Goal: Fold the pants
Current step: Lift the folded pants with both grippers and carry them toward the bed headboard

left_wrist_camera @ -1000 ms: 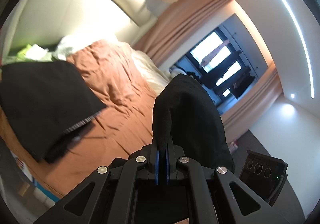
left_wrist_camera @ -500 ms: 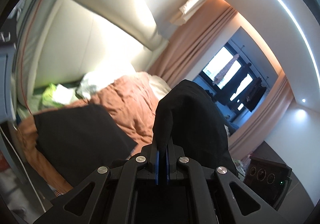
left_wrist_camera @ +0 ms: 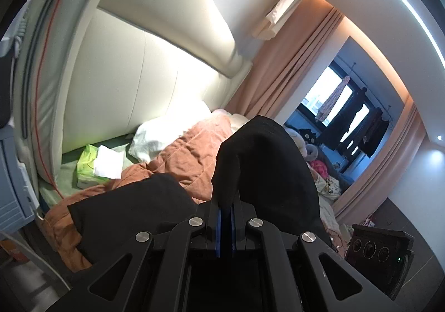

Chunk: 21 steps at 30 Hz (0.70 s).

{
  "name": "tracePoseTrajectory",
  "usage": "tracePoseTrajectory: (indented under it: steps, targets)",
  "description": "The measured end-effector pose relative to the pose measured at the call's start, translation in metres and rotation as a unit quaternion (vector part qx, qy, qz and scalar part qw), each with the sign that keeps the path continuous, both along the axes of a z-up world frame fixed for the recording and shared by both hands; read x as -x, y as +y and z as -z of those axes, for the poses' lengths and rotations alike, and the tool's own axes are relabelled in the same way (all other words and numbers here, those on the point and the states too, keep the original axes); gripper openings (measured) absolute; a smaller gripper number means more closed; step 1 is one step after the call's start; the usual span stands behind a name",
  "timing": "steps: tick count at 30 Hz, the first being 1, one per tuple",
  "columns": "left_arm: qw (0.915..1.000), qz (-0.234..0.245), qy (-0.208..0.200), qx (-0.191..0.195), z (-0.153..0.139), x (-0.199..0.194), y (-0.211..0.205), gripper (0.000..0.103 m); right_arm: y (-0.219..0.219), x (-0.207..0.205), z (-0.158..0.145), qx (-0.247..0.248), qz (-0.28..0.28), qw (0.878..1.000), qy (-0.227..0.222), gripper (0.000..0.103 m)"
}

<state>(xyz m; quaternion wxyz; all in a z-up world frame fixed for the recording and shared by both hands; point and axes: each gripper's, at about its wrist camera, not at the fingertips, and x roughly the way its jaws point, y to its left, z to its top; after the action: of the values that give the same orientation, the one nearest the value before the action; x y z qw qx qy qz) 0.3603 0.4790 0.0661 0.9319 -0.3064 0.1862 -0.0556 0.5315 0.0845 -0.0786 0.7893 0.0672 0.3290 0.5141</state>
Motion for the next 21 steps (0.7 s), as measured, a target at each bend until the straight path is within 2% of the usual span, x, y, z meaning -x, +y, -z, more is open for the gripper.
tracePoseTrajectory:
  steps: [7,14,19,21]
  targets:
    - [0.9995,0.007,0.028,0.008,0.03,-0.052,0.006,0.004,-0.008,-0.041,0.036,0.002,0.017,0.999,0.032,0.022]
    - [0.9967,0.017,0.078,-0.014,0.056,-0.113,-0.002,0.004,-0.02,-0.087,0.066,0.007,0.035,0.997,0.068,0.022]
    - [0.9938,0.016,0.108,-0.019,0.073,-0.149,-0.008,0.004,-0.023,-0.121,0.086,0.0,0.047,0.993,0.104,0.022]
    - [0.9921,0.016,0.123,-0.021,0.081,-0.164,-0.009,0.004,-0.025,-0.129,0.091,0.004,0.049,0.993,0.106,0.022]
